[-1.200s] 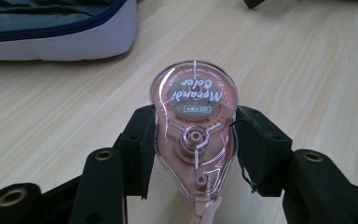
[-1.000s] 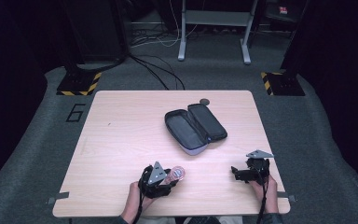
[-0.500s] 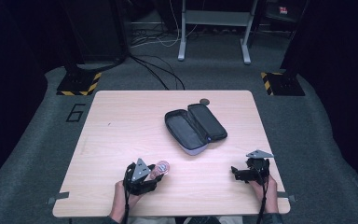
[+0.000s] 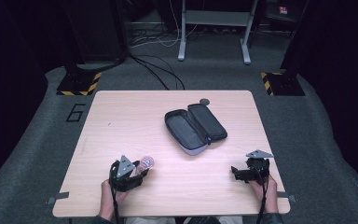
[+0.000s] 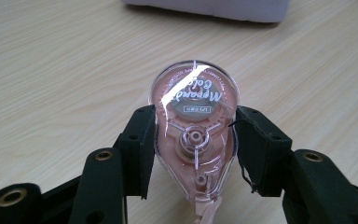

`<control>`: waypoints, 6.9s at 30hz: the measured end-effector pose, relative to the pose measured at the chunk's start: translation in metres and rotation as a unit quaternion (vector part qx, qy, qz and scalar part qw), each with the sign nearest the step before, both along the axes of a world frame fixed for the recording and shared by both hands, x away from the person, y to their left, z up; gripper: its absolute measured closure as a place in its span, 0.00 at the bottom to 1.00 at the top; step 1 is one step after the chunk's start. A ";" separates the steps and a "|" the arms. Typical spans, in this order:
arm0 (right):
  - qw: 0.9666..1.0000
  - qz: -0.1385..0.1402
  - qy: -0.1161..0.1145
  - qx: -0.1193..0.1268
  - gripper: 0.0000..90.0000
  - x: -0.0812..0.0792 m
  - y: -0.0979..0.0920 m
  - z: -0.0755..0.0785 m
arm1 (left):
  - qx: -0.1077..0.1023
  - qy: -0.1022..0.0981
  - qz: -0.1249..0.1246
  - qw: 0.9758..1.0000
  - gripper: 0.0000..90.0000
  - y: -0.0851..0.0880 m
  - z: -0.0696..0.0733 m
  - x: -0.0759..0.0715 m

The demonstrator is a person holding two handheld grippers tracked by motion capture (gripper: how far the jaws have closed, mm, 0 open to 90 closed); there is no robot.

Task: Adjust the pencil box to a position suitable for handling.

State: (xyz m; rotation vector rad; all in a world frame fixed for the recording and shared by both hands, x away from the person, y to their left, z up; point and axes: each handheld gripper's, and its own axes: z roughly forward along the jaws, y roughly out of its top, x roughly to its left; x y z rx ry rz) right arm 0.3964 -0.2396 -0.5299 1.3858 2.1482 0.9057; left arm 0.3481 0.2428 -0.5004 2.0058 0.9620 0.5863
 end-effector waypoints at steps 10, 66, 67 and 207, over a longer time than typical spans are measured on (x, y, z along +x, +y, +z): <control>1.000 0.000 0.000 0.000 0.00 0.000 0.000 0.000 | -0.003 0.007 0.047 0.999 0.56 0.024 -0.006 0.016; 1.000 -0.004 0.000 0.000 0.00 0.000 0.000 0.000 | 0.010 0.078 0.126 0.989 0.00 0.076 -0.022 0.010; 1.000 -0.006 0.001 0.000 0.00 -0.001 0.001 0.000 | 0.014 0.081 0.128 0.988 0.00 0.077 -0.024 0.008; 0.993 0.081 0.067 0.045 0.95 0.092 0.117 0.032 | 0.021 0.084 0.117 0.989 0.00 0.070 -0.032 0.009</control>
